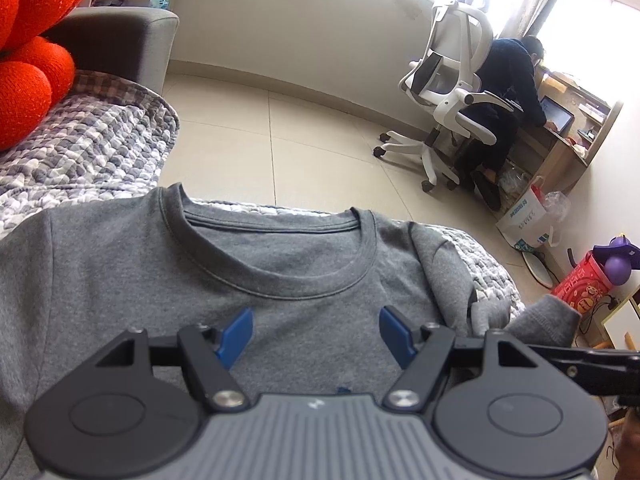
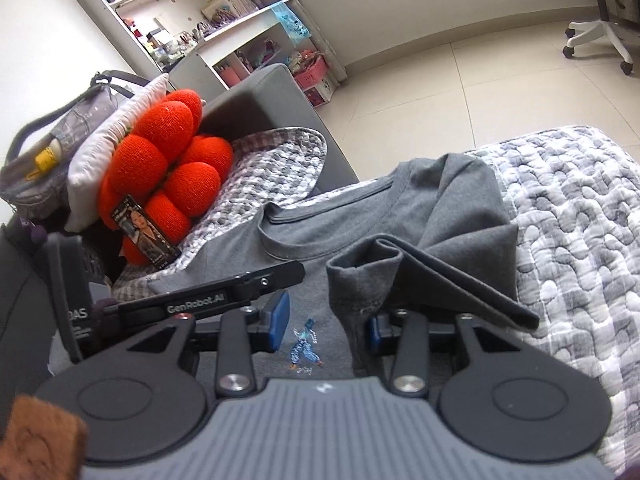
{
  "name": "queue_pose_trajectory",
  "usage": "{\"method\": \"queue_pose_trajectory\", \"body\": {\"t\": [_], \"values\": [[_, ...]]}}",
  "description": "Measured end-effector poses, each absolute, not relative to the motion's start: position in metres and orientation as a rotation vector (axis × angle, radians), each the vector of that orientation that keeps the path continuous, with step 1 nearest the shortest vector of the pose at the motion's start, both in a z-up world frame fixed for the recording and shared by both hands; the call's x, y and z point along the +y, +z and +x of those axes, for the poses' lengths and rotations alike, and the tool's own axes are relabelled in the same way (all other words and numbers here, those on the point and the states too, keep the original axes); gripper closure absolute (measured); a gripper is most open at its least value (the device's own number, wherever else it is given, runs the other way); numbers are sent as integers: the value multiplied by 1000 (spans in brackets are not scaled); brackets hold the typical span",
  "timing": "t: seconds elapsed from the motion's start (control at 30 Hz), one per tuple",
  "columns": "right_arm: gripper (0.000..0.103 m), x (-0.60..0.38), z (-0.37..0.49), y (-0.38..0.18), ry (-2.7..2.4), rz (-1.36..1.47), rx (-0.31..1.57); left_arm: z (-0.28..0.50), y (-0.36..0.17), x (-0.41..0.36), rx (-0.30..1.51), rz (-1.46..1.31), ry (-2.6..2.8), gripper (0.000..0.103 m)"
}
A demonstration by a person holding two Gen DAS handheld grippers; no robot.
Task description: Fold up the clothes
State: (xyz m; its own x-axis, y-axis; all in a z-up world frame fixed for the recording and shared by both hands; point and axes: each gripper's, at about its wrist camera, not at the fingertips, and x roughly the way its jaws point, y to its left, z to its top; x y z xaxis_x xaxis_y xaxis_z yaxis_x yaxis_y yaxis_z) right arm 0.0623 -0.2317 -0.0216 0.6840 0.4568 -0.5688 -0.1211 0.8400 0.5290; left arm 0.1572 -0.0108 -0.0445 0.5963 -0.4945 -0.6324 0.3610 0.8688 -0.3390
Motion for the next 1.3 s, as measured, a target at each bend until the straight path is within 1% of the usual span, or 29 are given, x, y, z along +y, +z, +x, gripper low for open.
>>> {"method": "queue_pose_trajectory", "body": {"t": [0.1, 0.33, 0.43, 0.77, 0.87, 0.93, 1.03, 1.17, 1.2, 1.23, 1.3], "values": [[60, -232, 62, -19, 375, 486, 776, 160, -44, -10, 787, -189, -496, 32], [58, -224, 69, -29, 363, 408, 906, 164, -43, -6, 790, -200, -483, 32], [57, -230, 69, -32, 342, 422, 924, 164, -43, -6, 788, -199, -487, 32], [57, -268, 60, -28, 150, 514, 793, 164, -41, -6, 788, -197, -495, 32], [57, -277, 64, -36, 72, 517, 768, 166, -42, -5, 802, -203, -492, 28], [57, -281, 66, -43, 36, 520, 769, 168, -42, -4, 809, -209, -489, 22], [57, -286, 70, -53, 2, 527, 774, 168, -43, -3, 809, -209, -488, 16], [58, -285, 73, -58, -17, 537, 772, 168, -43, -2, 799, -208, -497, 13], [61, -284, 72, -58, -14, 539, 770, 167, -42, -3, 795, -207, -499, 13], [69, -283, 72, -57, -9, 540, 768, 167, -42, -3, 792, -202, -505, 12], [78, -281, 73, -55, 2, 539, 764, 165, -41, -4, 785, -191, -520, 12]]}}
